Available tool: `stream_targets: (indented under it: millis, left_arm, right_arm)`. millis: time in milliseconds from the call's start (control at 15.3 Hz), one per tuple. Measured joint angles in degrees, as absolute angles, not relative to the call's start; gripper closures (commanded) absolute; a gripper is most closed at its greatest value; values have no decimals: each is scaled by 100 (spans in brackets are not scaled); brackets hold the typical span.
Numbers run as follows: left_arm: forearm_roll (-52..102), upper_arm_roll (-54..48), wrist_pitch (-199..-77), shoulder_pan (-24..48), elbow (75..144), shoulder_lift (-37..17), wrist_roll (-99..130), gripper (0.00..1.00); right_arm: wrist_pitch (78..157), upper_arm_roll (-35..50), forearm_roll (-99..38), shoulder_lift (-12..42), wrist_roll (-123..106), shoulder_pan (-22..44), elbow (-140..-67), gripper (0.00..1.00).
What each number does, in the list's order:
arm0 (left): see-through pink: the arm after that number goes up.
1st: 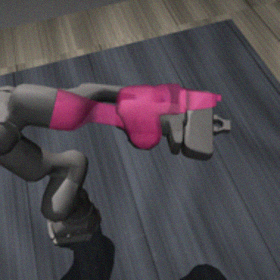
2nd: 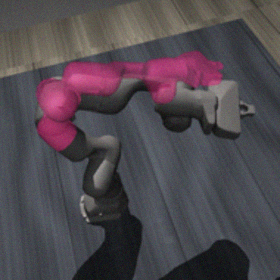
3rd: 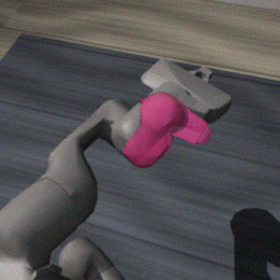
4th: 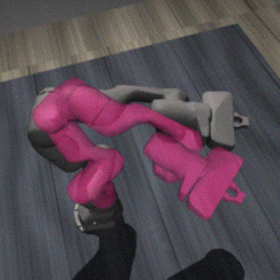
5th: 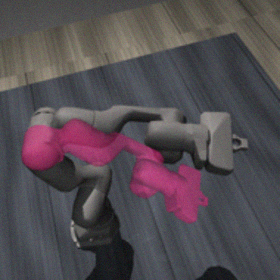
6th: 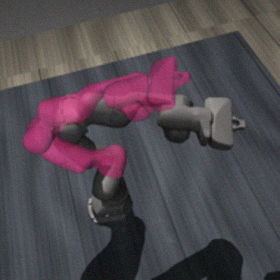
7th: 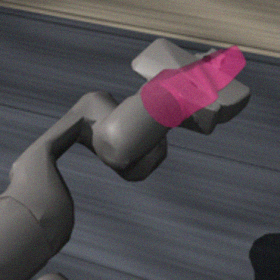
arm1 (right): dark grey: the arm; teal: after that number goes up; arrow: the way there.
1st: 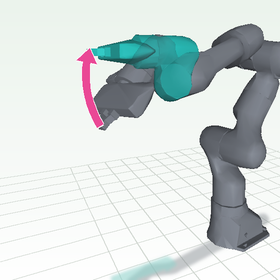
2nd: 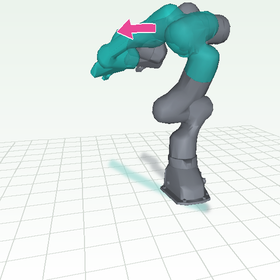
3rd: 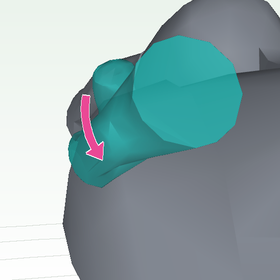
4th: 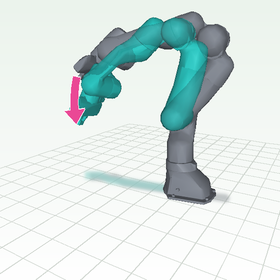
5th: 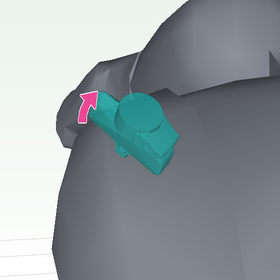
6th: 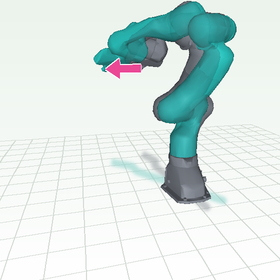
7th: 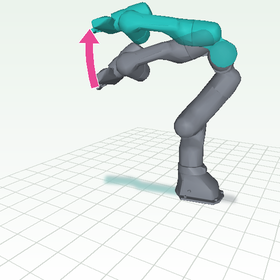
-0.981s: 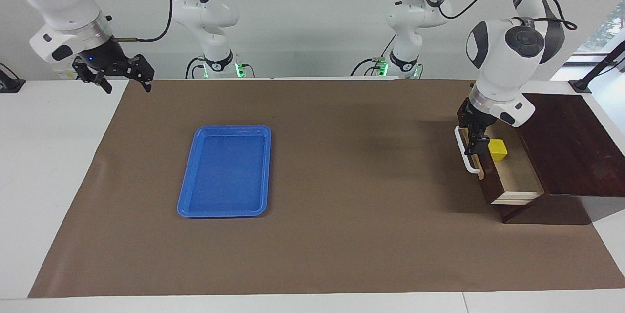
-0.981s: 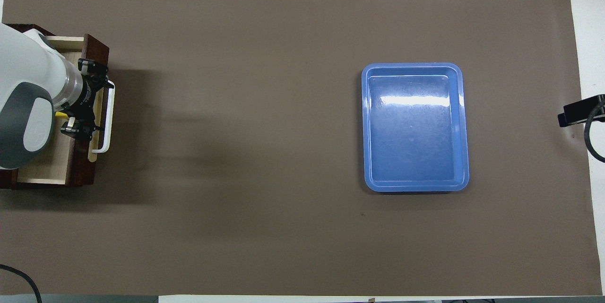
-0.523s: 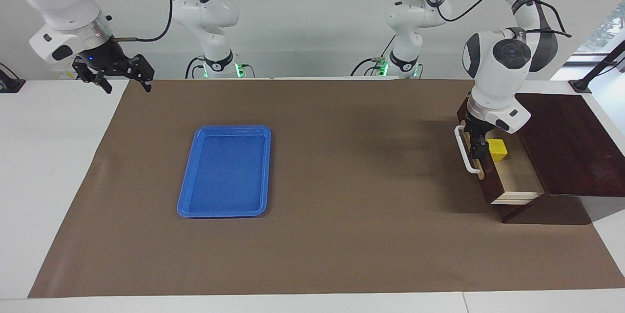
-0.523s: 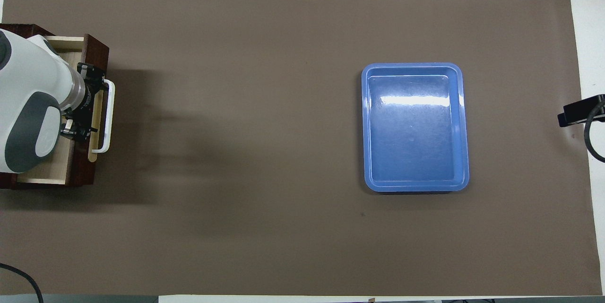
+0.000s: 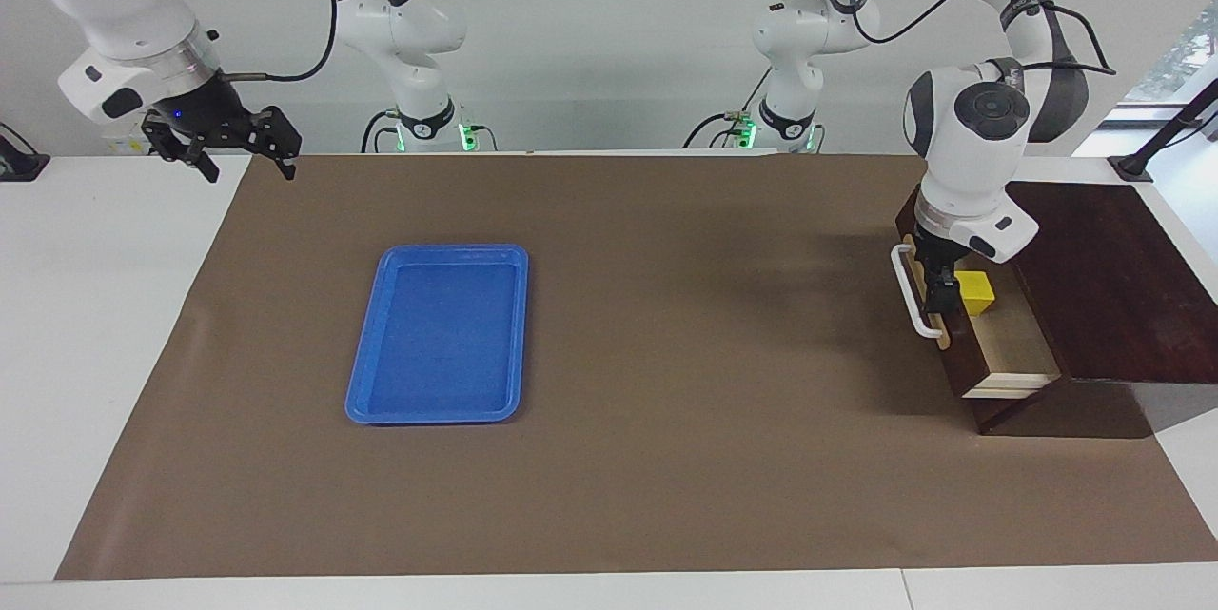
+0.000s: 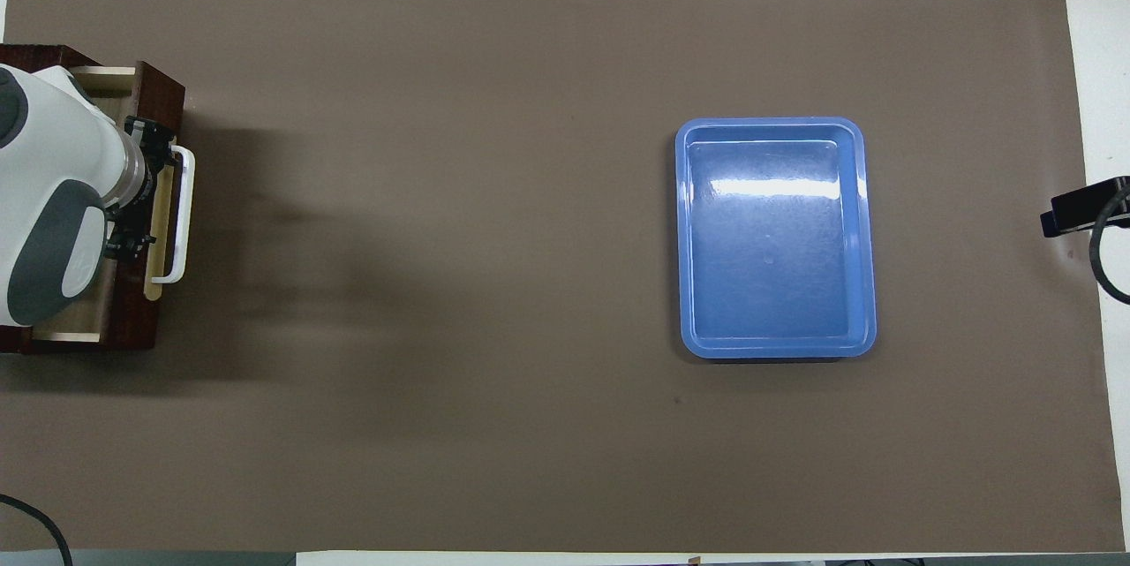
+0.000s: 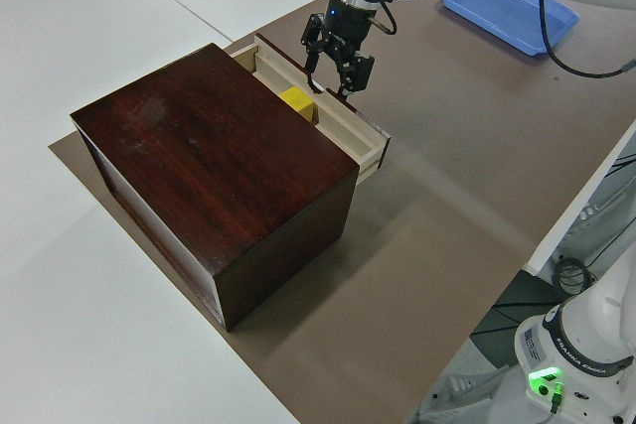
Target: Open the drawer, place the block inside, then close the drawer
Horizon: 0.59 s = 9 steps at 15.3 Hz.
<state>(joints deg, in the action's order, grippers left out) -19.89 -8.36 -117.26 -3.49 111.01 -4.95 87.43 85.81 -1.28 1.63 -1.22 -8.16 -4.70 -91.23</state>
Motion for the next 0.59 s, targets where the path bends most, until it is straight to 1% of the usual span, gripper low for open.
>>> stream_targets:
  millis: [262,589]
  left_arm:
    - [-2354,-817,-11895,-631,11121,-497,8713,0]
    - [-2369,-816,-12106,-975,11131,-508,8418,0]
  right_arm:
    - [8578,-127,160,-122,-816,-462,-9126,0]
    - [8564,-127,160,-122,-816,-461,-9134,0]
